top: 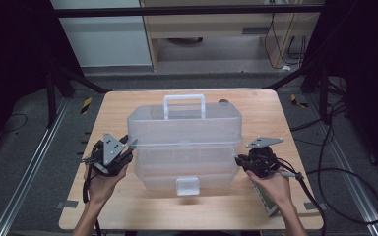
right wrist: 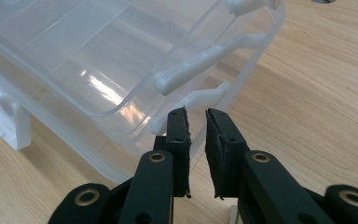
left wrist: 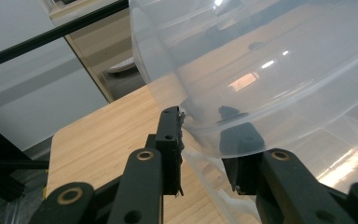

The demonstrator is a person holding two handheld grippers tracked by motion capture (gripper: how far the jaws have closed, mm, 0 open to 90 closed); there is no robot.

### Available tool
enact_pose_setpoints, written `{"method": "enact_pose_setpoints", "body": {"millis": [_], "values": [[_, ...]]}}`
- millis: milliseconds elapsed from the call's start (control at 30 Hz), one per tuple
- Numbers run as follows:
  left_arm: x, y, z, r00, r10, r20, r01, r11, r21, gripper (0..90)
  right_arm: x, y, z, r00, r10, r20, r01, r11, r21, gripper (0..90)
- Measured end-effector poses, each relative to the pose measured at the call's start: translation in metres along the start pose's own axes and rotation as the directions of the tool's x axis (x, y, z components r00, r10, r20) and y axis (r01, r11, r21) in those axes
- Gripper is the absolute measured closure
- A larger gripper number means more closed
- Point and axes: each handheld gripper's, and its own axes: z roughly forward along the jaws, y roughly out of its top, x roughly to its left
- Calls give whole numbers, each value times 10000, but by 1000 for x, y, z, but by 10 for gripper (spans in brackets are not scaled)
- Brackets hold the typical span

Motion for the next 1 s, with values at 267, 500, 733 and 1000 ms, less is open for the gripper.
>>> {"method": "enact_pose_setpoints", "body": {"millis": [267,500,733,1000], "values": [[3,3,1,10000,28,14,-28,10000,33,695,1,1,3,9997,220,120,-221,9997,99,795],[5,5,3,9999,-101,10,101,9999,15,700,5,3,4,9990,54,449,-63,9998,204,798],[8,8,5,9998,-180,32,180,9998,1,705,5,3,4,9990,246,361,-252,9995,168,798],[12,13,7,9998,-187,-5,187,9998,43,709,4,3,4,9988,344,356,-349,9993,139,800]]}}
